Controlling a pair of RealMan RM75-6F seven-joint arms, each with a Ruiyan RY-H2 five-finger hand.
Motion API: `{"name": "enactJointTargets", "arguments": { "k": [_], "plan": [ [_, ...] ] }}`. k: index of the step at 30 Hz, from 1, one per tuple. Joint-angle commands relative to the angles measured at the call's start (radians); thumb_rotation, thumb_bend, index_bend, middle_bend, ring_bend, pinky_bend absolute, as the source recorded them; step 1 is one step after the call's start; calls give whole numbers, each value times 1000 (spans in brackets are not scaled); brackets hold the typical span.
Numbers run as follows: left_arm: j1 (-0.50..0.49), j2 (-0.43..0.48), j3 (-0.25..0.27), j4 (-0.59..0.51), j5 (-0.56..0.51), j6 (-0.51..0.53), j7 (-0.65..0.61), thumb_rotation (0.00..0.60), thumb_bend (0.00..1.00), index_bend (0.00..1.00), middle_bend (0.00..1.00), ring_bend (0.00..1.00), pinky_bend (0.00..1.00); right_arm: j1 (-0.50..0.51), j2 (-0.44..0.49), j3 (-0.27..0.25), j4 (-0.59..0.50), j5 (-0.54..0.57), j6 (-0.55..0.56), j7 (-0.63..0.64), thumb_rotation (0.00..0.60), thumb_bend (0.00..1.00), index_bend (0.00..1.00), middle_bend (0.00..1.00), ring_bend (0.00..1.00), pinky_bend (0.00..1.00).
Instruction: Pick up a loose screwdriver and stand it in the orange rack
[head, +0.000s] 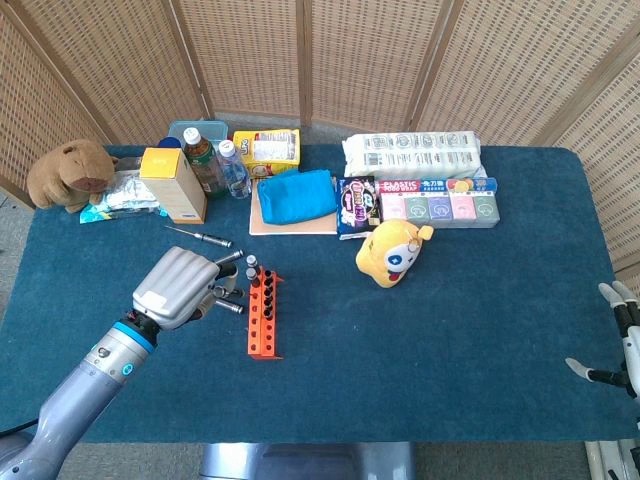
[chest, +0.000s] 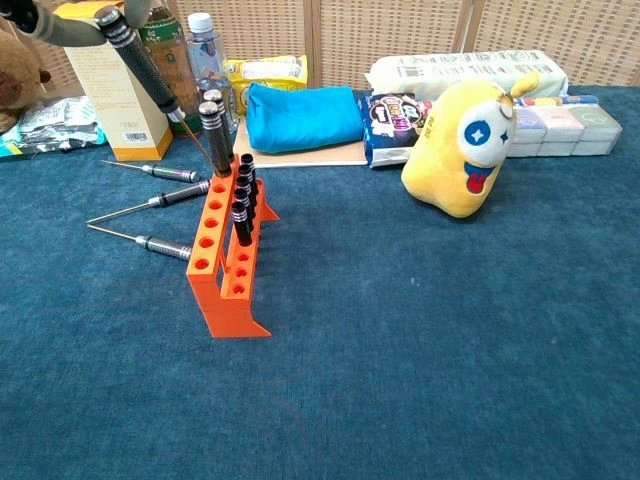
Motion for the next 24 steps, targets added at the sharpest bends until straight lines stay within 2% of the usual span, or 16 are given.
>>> {"name": "enactJointTargets", "arguments": {
  "k": [1, 24],
  "plan": [
    [-2, 2, 2, 0, -4, 3, -4, 600, 384, 551, 1000, 1000, 1000, -1, 1, 0, 0, -1, 1, 1, 600, 0, 0, 0, 0, 0],
    [-39, 7, 19, 0, -62, 8, -13, 600, 381, 551, 1000, 1000, 1000, -4, 5, 2, -2, 0, 6, 8, 600, 0, 0, 0, 0, 0]
  ]
}}
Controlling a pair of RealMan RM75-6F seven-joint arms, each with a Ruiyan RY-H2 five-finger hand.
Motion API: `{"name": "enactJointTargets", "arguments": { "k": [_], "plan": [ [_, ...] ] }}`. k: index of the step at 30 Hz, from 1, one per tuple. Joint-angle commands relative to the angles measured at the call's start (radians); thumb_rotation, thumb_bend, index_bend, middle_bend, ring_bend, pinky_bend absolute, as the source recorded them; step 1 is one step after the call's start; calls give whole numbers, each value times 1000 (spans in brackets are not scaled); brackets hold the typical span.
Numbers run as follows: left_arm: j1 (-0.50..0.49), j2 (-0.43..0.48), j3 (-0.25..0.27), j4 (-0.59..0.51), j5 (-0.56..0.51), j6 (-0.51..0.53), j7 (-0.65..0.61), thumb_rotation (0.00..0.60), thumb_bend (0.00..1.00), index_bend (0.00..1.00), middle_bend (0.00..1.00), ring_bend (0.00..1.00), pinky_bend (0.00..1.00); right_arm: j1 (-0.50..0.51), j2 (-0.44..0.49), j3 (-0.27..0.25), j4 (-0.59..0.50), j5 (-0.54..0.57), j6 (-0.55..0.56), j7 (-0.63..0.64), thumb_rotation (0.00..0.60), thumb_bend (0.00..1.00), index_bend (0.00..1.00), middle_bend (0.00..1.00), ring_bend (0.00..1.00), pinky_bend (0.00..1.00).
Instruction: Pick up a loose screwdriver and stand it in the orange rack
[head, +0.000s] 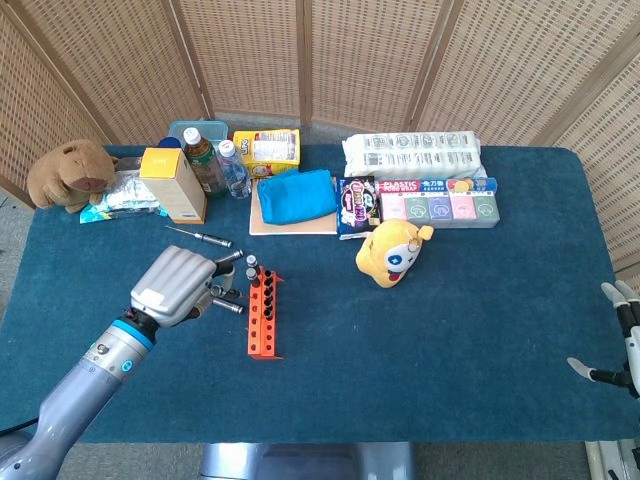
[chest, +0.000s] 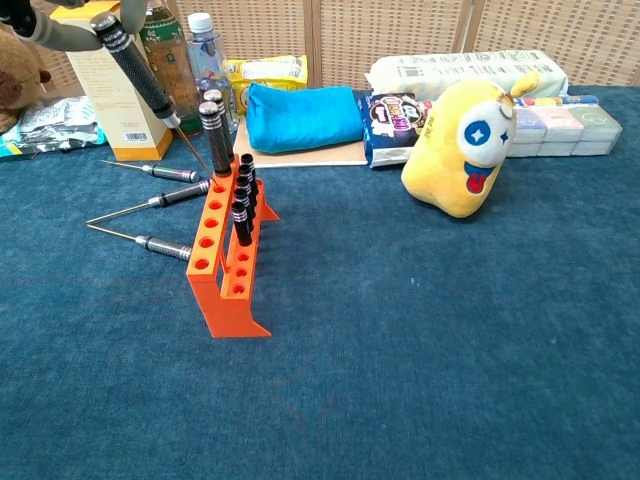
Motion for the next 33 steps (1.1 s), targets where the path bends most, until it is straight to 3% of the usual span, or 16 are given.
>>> {"name": "enactJointTargets", "arguments": {
  "k": [1, 33],
  "plan": [
    [-4, -3, 2, 0, -6, 2, 2, 600, 381, 551, 1000, 1000, 1000, 0, 0, 0, 0, 0, 0, 0, 600, 0, 0, 0, 0, 0],
    [-82, -108, 20, 52, -102, 50, 80, 600, 381, 551, 1000, 1000, 1000, -1, 3, 3, 3, 4, -1, 10, 600, 0, 0, 0, 0, 0]
  ]
}}
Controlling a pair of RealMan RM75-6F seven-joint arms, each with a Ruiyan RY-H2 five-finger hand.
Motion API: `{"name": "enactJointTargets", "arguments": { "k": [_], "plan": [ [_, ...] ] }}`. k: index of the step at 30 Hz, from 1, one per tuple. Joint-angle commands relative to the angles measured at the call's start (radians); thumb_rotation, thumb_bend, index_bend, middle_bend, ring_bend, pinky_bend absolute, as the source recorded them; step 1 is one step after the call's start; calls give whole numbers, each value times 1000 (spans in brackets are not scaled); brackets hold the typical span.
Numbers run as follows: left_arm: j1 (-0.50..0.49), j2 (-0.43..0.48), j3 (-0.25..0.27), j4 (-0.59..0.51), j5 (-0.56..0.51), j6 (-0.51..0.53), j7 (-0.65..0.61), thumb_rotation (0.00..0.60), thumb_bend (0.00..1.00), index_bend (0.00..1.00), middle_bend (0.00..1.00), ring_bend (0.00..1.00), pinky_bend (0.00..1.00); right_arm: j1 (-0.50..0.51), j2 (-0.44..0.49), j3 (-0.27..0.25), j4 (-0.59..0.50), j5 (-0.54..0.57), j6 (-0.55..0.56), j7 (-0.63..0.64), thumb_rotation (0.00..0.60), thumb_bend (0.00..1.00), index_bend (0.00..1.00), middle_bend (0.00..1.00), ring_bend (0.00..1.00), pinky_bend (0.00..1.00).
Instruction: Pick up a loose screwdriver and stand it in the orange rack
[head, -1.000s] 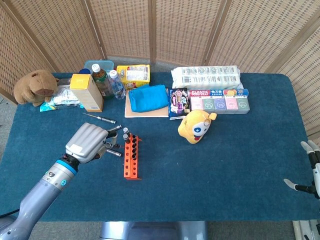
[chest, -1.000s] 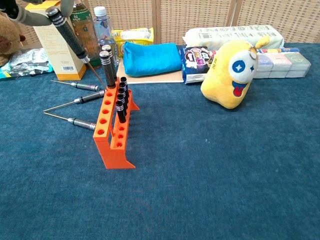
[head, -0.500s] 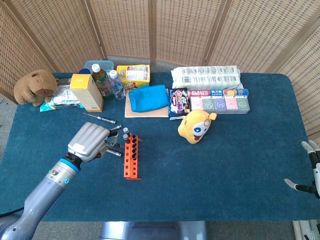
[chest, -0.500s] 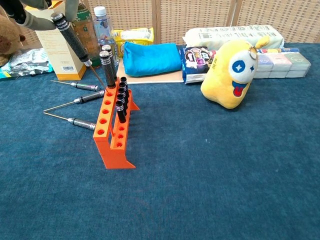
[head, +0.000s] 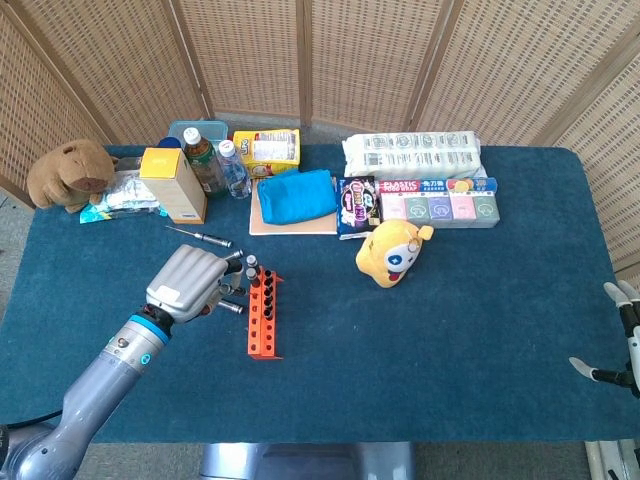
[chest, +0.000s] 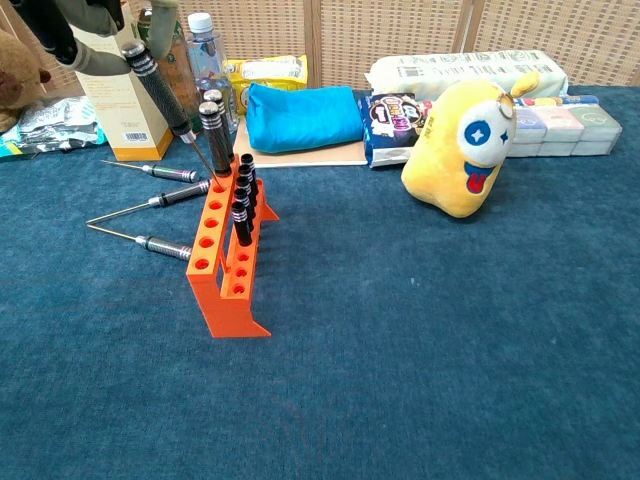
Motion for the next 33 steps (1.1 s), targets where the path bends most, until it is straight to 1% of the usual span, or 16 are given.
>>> {"name": "enactJointTargets", "arguments": {
  "k": [1, 5, 17, 22, 25, 33],
  "plan": [
    [-10, -11, -2, 5, -13, 9, 11, 600, 380, 551, 1000, 1000, 1000, 0, 1, 0, 0, -1, 1, 1, 600, 0, 0, 0, 0, 0],
    [-24, -23, 0, 9, -31, 17, 30, 600, 381, 551, 1000, 1000, 1000, -1, 2, 0, 0, -1, 2, 3, 600, 0, 0, 0, 0, 0],
    [-72, -113, 17, 51, -80, 65, 119, 600, 380, 552, 1000, 1000, 1000, -3, 4, 1, 0, -3, 4, 10, 600, 0, 0, 0, 0, 0],
    [-92, -158, 14, 82, -109, 79, 143, 600, 380, 552, 1000, 1000, 1000, -3, 5, 1, 1, -1, 3, 13, 600, 0, 0, 0, 0, 0],
    [-100, -184, 13, 104, -109, 90, 152, 600, 380, 552, 1000, 1000, 1000, -3, 5, 2, 1, -1, 3, 14, 600, 0, 0, 0, 0, 0],
    [-118, -214, 7, 116, -132, 111, 176, 600, 379, 551, 1000, 1000, 1000, -2, 5, 3, 4, 4, -1, 17, 600, 0, 0, 0, 0, 0]
  ]
}}
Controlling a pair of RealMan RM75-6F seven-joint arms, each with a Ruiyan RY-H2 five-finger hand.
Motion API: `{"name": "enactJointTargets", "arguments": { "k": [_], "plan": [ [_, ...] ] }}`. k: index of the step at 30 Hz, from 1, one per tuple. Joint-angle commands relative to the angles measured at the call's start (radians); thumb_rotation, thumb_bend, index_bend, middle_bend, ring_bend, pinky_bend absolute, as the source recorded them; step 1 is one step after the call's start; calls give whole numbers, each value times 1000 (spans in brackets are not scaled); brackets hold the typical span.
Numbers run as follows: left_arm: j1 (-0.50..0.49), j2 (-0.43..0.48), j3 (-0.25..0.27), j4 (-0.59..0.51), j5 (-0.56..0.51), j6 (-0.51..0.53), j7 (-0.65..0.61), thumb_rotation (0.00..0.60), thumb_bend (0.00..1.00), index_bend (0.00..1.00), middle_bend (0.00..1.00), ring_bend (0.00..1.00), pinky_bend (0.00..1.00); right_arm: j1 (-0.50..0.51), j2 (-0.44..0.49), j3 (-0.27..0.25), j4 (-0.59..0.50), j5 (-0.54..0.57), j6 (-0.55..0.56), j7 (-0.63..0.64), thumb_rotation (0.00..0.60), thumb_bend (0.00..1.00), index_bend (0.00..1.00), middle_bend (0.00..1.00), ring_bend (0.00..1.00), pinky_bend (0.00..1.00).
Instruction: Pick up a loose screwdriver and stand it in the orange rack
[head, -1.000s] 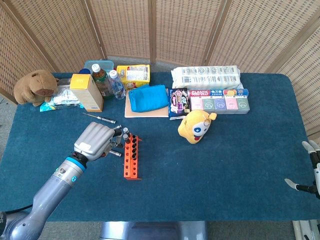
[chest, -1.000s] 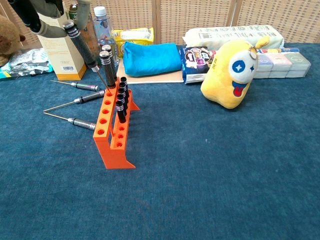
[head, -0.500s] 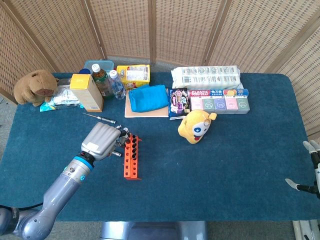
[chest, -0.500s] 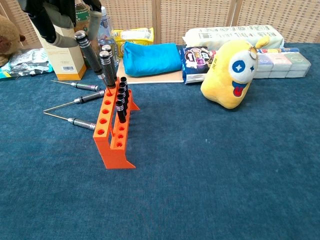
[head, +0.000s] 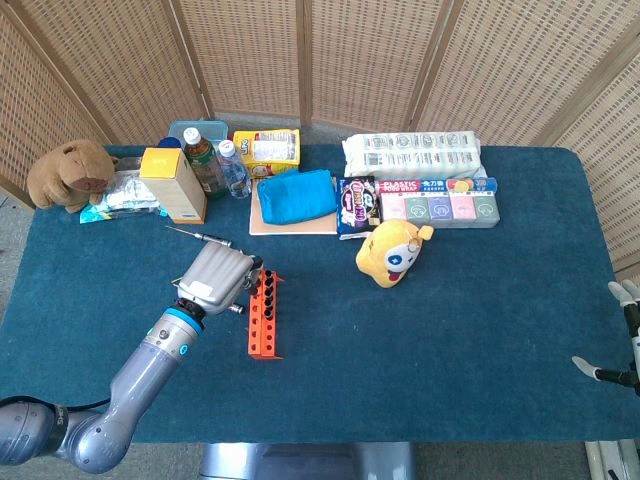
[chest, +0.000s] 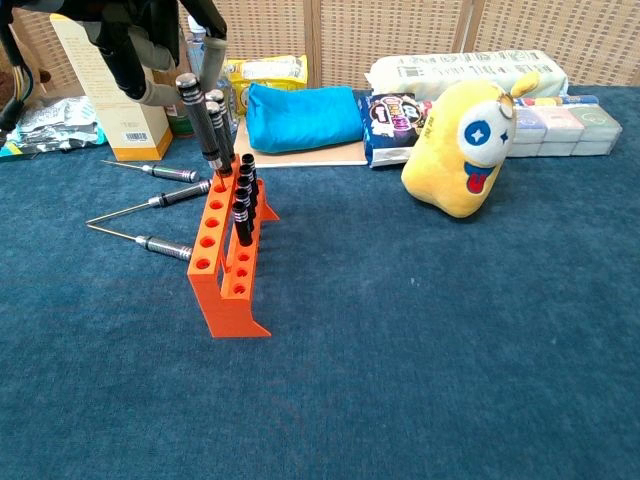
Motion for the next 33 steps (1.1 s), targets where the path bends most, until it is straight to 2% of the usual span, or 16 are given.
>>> {"name": "enactJointTargets", "arguments": {
  "k": [1, 5, 16, 21, 26, 33],
  "plan": [
    [-6, -3, -1, -1, -6, 11, 12, 600, 379, 552, 1000, 1000, 1000, 1, 0, 0, 1, 1, -2, 1, 600, 0, 0, 0, 0, 0],
    [-13, 3, 1, -13, -21, 24, 34, 600, 379, 547, 1000, 1000, 1000, 3, -1, 1, 4, 3, -6, 1, 600, 0, 0, 0, 0, 0],
    [-28, 14, 5, -29, -63, 24, 56, 600, 377, 411, 1000, 1000, 1000, 2, 0, 2, 1, 4, -6, 0, 600, 0, 0, 0, 0, 0],
    [-26, 26, 3, -42, -61, 36, 54, 600, 377, 399, 1000, 1000, 1000, 2, 0, 1, 2, 3, -6, 0, 600, 0, 0, 0, 0, 0],
    [0, 38, -2, -42, 23, 52, 9, 600, 377, 398, 1000, 1000, 1000, 2, 0, 2, 2, 3, -5, 2, 600, 0, 0, 0, 0, 0],
    [31, -28, 2, 42, 197, 46, -64, 600, 358, 392, 1000, 1000, 1000, 4, -2, 0, 1, 0, -8, -2, 600, 0, 0, 0, 0, 0]
  ]
}}
